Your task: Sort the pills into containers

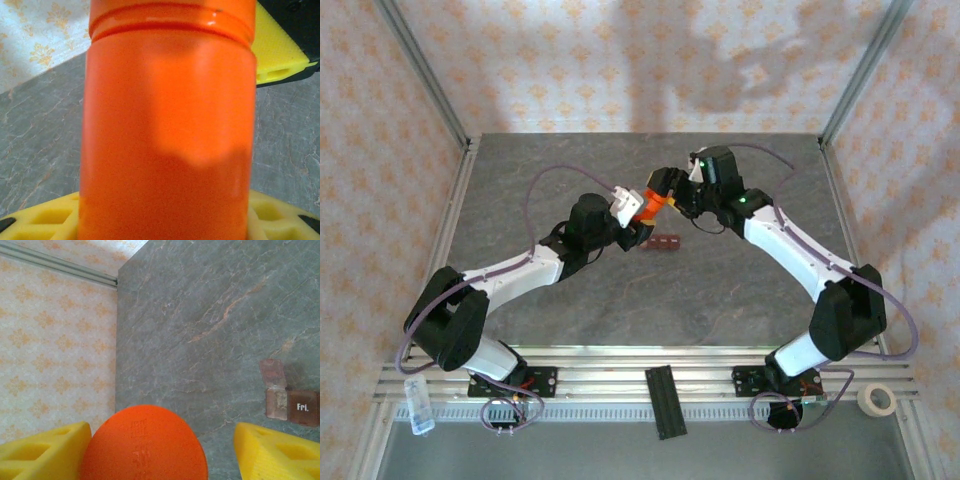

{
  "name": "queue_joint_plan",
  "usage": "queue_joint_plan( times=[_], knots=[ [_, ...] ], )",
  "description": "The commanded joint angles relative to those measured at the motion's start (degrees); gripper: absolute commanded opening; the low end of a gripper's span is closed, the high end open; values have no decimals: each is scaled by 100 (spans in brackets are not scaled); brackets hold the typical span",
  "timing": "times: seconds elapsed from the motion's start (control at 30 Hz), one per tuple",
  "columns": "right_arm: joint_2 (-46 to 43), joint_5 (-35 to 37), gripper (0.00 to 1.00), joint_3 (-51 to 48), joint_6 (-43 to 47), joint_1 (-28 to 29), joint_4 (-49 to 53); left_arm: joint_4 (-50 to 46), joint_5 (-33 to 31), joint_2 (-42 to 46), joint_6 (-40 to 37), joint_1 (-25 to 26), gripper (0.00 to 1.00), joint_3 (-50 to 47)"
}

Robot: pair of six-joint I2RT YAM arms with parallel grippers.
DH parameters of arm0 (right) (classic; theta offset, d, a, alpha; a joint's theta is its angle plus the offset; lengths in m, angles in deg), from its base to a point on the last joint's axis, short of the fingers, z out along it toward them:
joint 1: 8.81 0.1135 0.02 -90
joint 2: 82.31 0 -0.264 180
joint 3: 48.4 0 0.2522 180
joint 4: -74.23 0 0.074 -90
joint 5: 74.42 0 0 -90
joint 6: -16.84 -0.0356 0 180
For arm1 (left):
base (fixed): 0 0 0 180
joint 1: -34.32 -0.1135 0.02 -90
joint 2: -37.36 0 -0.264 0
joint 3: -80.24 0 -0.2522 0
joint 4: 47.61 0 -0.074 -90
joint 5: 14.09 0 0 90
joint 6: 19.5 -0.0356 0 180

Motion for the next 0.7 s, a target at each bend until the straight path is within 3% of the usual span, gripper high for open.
queue_joint_plan(
  times=[0.0, 0.17, 0.33, 0.47, 0.67],
  knots=[
    [26, -66, 66, 206, 23, 46, -131, 86, -56, -81, -68, 49, 0, 249],
    [18, -235, 48, 178, 78, 40, -155, 161, -13, -68, 18, 47, 0, 228],
    [-54, -312, 41, 176, 485, 27, -114, 340, 208, 9, 242, 19, 0, 159],
    [-192, -642, 40, 112, 1329, -176, -257, 667, 1002, 87, 850, -199, 0, 96],
    [-265, -2065, 40, -95, 2054, -700, -858, 1858, 2217, 42, 2259, -607, 0, -54]
  ],
)
